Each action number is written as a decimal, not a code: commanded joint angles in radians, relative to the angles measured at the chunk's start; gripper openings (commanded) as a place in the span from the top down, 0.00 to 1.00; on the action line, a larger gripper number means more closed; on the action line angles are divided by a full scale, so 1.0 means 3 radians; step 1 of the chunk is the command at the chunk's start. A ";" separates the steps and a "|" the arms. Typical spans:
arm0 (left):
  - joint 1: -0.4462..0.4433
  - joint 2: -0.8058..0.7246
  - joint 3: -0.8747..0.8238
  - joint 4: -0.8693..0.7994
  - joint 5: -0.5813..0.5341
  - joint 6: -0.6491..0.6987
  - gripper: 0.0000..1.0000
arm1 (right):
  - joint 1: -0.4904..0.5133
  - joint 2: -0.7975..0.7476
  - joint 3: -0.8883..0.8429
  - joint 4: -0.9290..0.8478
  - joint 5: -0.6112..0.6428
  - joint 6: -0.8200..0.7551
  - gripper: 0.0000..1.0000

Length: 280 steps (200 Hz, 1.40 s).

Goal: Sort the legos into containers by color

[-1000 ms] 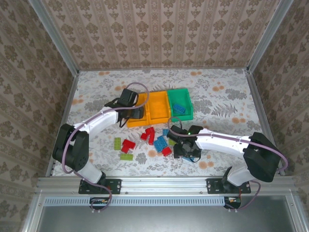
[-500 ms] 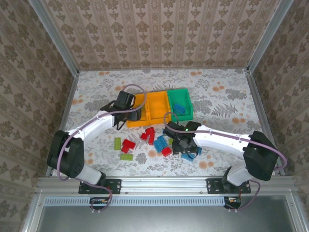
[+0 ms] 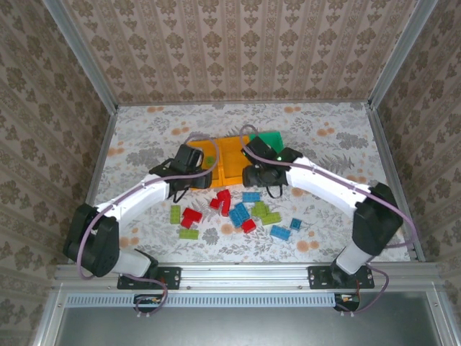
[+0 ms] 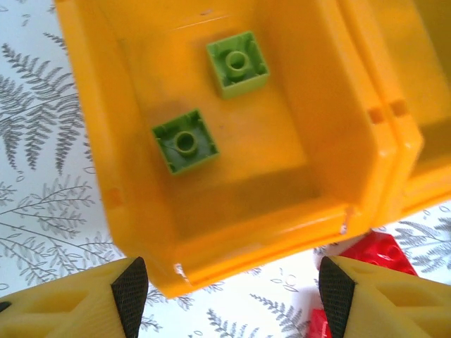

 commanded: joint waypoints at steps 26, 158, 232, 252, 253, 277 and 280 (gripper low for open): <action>-0.0158 -0.0284 -0.0322 -0.0005 -0.0014 -0.0125 0.31 | -0.0190 0.0760 0.0740 0.0219 -0.0201 -0.0319 0.38; -0.0268 -0.0828 -0.0983 -0.0245 -0.0113 -0.0263 0.27 | -0.0259 0.1310 0.1275 0.0266 -0.0415 -0.0408 0.13; -0.0384 -0.0773 -0.1003 -0.0181 0.0189 0.0054 0.20 | -0.0278 0.0883 0.1034 0.0408 -0.0414 -0.0386 0.06; -0.0391 -0.0630 -0.0937 -0.0309 0.0142 0.0009 0.20 | -0.0309 0.0723 0.0897 0.0463 -0.0372 -0.0365 0.05; -0.0391 -0.0620 -0.0935 -0.0315 0.0140 0.0003 0.20 | -0.0310 0.0714 0.0887 0.0467 -0.0371 -0.0367 0.05; -0.0396 -0.0534 -0.0912 -0.0362 0.0123 -0.0048 0.21 | -0.0372 0.0522 0.0721 0.0492 -0.0328 -0.0370 0.05; -0.0396 -0.0530 -0.0908 -0.0365 0.0123 -0.0051 0.21 | -0.0383 0.0498 0.0700 0.0492 -0.0325 -0.0377 0.05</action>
